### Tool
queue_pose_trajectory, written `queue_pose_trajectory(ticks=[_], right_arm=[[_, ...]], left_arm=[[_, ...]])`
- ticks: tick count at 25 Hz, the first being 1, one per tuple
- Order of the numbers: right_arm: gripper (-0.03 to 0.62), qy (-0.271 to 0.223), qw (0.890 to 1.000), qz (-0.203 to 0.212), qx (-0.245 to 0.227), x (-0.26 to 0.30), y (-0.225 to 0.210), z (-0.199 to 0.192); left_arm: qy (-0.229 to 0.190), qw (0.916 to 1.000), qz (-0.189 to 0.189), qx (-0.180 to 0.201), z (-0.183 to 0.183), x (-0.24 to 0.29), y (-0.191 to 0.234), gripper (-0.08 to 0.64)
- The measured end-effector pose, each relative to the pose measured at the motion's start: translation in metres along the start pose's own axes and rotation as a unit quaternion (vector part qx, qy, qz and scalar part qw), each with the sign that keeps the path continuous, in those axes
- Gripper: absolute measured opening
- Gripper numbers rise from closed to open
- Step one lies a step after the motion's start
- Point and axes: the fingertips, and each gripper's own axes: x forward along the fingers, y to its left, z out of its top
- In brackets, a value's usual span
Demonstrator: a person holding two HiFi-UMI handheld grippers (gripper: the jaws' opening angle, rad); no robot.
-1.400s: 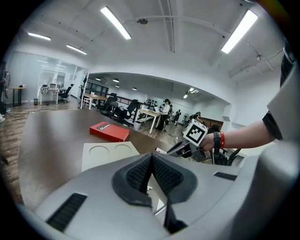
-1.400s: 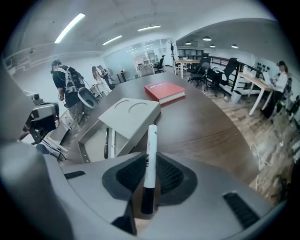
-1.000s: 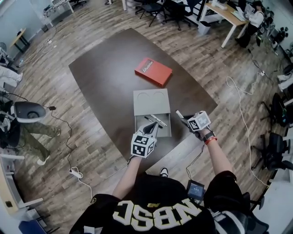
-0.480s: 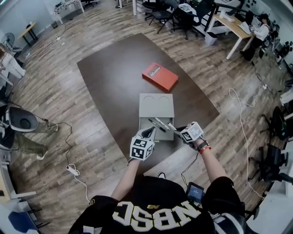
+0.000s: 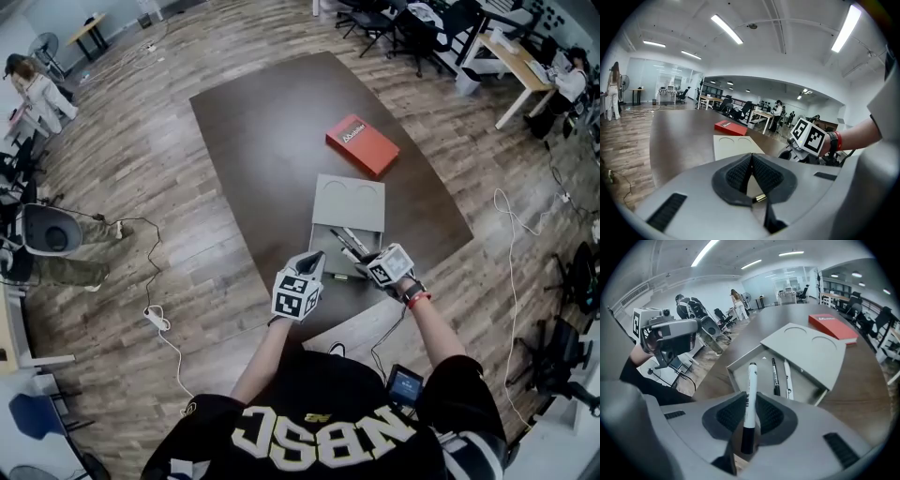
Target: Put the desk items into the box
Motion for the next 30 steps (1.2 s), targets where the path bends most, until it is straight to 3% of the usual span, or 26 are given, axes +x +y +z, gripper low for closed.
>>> queue_pose_trajectory(ticks=[14,30], right_arm=[[0.075,0.029,0.999,0.027,-0.013,0.063,0.004,0.027],[0.077,0.042,0.999,-0.006,-0.029,0.09,-0.009,0.03]], left_arm=[[0.011,0.999,0.035,-0.025,-0.014,-0.016,0.039,0.014],[0.025,0.9987,0.032,-0.03,-0.022,-0.012,0.048,0.014]])
